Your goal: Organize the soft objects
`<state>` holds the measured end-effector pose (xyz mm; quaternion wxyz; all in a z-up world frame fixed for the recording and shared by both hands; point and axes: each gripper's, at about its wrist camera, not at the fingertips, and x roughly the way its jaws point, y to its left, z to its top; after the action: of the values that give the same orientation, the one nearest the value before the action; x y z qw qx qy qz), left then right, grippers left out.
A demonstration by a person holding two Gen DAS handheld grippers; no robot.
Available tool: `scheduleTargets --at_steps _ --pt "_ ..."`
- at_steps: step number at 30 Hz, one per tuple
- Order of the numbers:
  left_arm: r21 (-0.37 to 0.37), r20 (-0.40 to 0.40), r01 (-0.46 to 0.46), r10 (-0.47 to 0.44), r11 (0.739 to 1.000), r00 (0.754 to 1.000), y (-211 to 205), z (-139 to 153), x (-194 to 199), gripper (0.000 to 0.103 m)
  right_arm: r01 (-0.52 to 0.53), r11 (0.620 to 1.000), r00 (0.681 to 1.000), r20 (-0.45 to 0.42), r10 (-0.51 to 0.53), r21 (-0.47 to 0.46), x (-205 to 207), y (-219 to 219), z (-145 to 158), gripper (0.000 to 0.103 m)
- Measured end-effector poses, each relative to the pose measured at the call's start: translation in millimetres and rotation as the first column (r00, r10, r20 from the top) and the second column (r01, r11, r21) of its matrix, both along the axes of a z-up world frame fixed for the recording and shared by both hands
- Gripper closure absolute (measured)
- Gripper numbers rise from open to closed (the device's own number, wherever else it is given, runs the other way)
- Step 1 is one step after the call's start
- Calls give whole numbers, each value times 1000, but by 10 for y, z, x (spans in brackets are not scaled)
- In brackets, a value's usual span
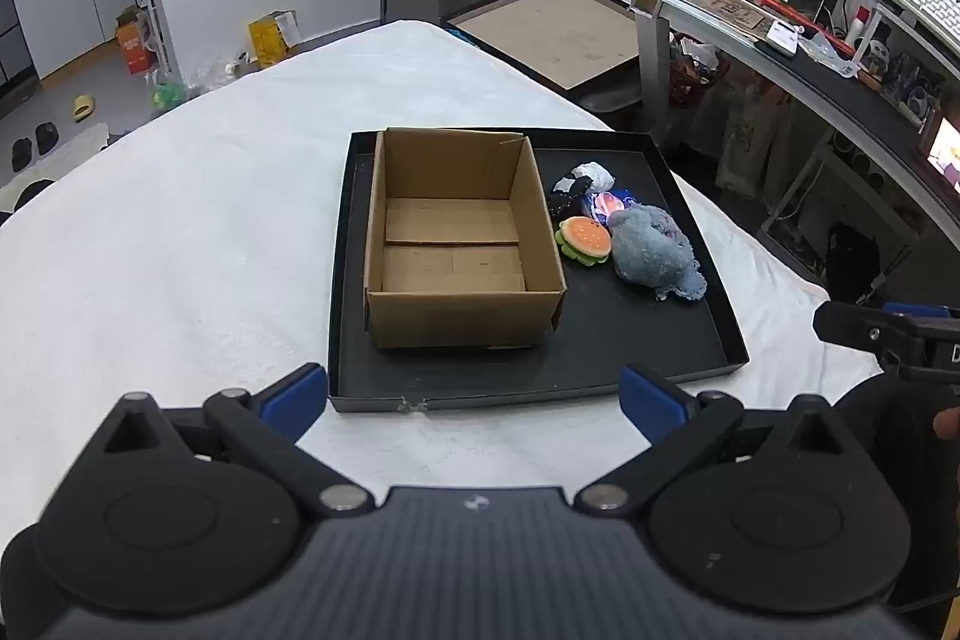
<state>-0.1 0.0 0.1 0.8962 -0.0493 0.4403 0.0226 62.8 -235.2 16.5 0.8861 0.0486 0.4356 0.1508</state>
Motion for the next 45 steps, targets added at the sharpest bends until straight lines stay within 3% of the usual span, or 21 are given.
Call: scheduleTargets --at_steps 45 --pt "-8 22 9 -9 1000 1000 -4 126 -27 1 4 1000 1000 24 -4 14 -36 -11 66 0"
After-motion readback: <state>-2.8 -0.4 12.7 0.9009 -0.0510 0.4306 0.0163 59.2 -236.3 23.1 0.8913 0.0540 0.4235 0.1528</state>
